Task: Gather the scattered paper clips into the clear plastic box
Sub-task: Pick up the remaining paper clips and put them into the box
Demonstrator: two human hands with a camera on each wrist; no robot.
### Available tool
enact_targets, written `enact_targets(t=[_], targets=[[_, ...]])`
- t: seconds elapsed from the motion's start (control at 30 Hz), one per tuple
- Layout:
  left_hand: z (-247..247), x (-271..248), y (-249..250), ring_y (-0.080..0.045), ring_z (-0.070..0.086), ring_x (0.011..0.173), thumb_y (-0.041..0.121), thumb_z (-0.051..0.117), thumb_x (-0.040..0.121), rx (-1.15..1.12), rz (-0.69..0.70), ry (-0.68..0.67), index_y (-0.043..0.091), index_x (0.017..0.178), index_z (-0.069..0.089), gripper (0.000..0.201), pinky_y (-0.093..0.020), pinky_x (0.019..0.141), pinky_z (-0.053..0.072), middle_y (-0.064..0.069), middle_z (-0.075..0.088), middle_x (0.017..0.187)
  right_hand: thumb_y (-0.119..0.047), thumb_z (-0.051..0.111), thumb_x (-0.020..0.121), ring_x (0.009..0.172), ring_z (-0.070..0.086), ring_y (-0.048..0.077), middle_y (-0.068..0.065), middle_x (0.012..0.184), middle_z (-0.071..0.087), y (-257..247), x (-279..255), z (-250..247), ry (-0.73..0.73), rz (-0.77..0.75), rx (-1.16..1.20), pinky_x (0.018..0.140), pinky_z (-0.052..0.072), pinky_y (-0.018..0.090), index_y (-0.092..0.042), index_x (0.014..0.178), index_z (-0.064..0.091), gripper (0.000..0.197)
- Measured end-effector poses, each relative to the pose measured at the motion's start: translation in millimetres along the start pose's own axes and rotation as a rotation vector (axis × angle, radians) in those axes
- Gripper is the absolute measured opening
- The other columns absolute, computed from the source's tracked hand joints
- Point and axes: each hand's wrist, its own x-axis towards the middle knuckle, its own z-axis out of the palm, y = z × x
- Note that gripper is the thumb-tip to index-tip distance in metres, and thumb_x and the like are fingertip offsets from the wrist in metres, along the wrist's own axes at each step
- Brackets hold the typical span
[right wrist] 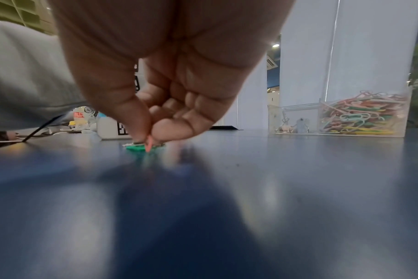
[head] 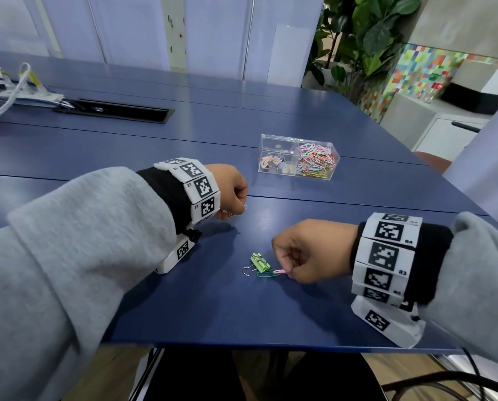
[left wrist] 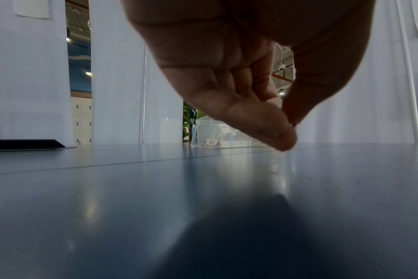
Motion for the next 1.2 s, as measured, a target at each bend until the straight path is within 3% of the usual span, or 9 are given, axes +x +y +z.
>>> enact_targets(t=[0.23,0.37,0.43,0.53,0.8,0.9,1.0,1.1,1.2], targets=[[0,0,-1,-0.018,0.061,0.056,0.013,0.058,0.082,0.007,0.001,0.016,0.019,0.063,0.052,0.022,-0.017,0.059,0.047,0.002,0.063,0.06,-0.011,0.065,0.079,0.058,0.049,-0.002,-0.016,0.063,0.055,-6,4,3,-0.061,0.078,0.065,0.061,0.039,0.013,-0.021,0.096,0.054,0.023],[0,0,-1,-0.015,0.06,0.052,0.014,0.058,0.083,0.006,-0.001,0.018,0.019,0.062,0.052,0.022,-0.017,0.057,0.046,0.003,0.062,0.057,-0.012,0.064,0.08,0.059,0.049,0.0,-0.016,0.062,0.052,-12,8,3,-0.043,0.1,0.009,0.066,0.043,0.018,-0.017,0.102,0.063,0.023],[0,0,-1,-0.014,0.059,0.051,0.014,0.058,0.082,0.006,-0.003,0.023,0.019,0.062,0.052,0.022,-0.017,0.057,0.046,0.003,0.062,0.057,-0.013,0.063,0.081,0.066,0.051,0.008,-0.014,0.064,0.052,-16,10,2,-0.022,0.094,-0.031,0.069,0.044,0.021,-0.016,0.101,0.065,0.021],[-1,0,-1,-0.015,0.06,0.052,0.013,0.058,0.082,-0.003,-0.003,0.03,0.019,0.062,0.052,0.021,-0.016,0.056,0.046,0.004,0.062,0.056,-0.013,0.061,0.081,0.072,0.05,0.012,-0.011,0.067,0.051,-22,12,2,-0.017,0.064,-0.079,0.059,0.038,0.014,-0.014,0.099,0.067,0.019],[-1,1,-3,-0.015,0.059,0.051,0.014,0.059,0.082,-0.018,0.002,0.035,0.019,0.062,0.053,0.022,-0.019,0.059,0.05,0.005,0.061,0.051,-0.011,0.063,0.078,0.052,0.045,0.003,-0.013,0.057,0.048,-11,14,2,-0.054,0.064,-0.034,0.056,0.037,0.013,-0.014,0.089,0.068,0.013],[0,1,-3,-0.014,0.058,0.049,0.013,0.059,0.082,-0.023,0.0,0.029,0.019,0.062,0.053,0.022,-0.021,0.06,0.051,0.005,0.06,0.049,-0.01,0.065,0.077,0.05,0.049,0.002,-0.011,0.056,0.055,3,6,-4,-0.019,0.11,0.074,0.057,0.04,0.013,-0.026,0.07,0.062,0.017],[0,2,-3,-0.018,0.06,0.055,0.013,0.058,0.081,-0.041,0.002,0.024,0.018,0.064,0.055,0.018,-0.025,0.065,0.054,0.003,0.062,0.055,-0.011,0.068,0.076,0.046,0.052,-0.002,-0.014,0.05,0.06,23,-3,-22,0.13,0.178,0.2,0.058,0.041,0.011,-0.029,0.061,0.057,0.026],[-3,3,-6,-0.018,0.062,0.059,0.016,0.059,0.081,-0.057,0.003,0.035,0.016,0.068,0.059,0.013,-0.03,0.071,0.057,0.0,0.065,0.06,-0.009,0.071,0.076,0.045,0.051,-0.003,-0.01,0.051,0.061,52,-2,-49,0.436,0.255,0.338,0.056,0.041,0.008,-0.02,0.068,0.065,0.015],[-9,7,-6,-0.017,0.061,0.057,0.015,0.059,0.081,-0.087,-0.002,0.045,0.015,0.069,0.06,0.012,-0.029,0.07,0.057,0.001,0.064,0.057,-0.008,0.072,0.076,0.056,0.055,0.008,-0.003,0.056,0.061,87,10,-79,0.735,0.336,0.397,0.063,0.045,0.02,-0.014,0.071,0.067,0.009]])
